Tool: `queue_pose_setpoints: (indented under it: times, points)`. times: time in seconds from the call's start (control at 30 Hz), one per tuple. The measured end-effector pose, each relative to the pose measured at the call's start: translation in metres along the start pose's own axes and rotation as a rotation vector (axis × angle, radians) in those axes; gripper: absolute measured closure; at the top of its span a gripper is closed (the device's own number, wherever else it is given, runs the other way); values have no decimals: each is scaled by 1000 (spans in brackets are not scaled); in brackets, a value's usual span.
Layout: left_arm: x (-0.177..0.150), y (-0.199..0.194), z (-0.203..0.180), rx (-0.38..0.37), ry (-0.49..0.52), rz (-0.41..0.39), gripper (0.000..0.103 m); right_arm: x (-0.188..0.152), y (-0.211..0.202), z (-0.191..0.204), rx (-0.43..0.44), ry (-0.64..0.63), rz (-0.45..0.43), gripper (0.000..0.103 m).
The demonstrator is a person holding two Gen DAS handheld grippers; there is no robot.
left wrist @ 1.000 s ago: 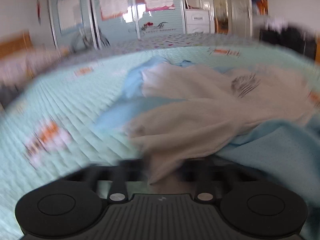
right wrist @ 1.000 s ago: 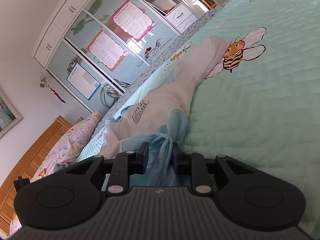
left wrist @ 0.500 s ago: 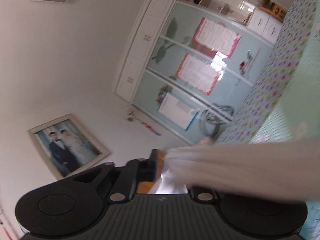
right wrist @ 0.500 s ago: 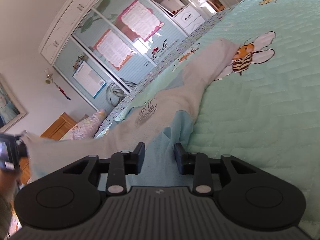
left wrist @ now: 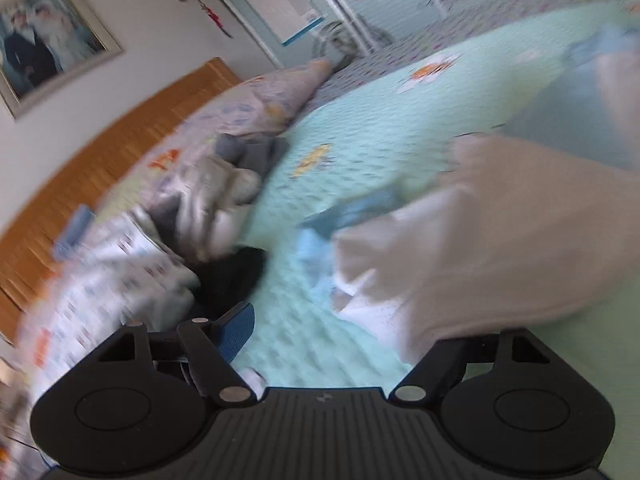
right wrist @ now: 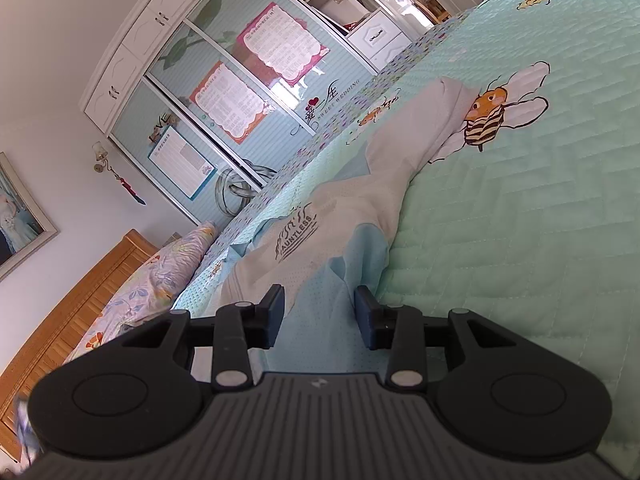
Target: Fold clothes
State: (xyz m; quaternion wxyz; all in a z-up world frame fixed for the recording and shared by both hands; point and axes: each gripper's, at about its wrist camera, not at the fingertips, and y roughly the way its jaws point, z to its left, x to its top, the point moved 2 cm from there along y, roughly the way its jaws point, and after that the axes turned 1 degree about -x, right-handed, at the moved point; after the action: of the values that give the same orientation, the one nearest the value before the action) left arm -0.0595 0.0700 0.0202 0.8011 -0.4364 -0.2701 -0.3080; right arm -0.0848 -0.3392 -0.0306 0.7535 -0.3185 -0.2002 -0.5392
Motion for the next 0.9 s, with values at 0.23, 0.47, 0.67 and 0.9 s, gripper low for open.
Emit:
queue_pose_setpoints:
  times: [0.23,0.47,0.67,0.9]
  points:
    - [-40,-80,-46,-608,-308,-42,23,1,-3,-5,70,44,34,49]
    - [-53,-106,-35,-357,-301,-91,5,-2,-48,-19,163,171,24,41]
    - [-74,-70,21,-317,-569,66,1,-20,-95,-24,193,154,-54,27]
    - [-76,-24,37,-355,-805,149,1,-17,-87,-28,234,145,-29,27]
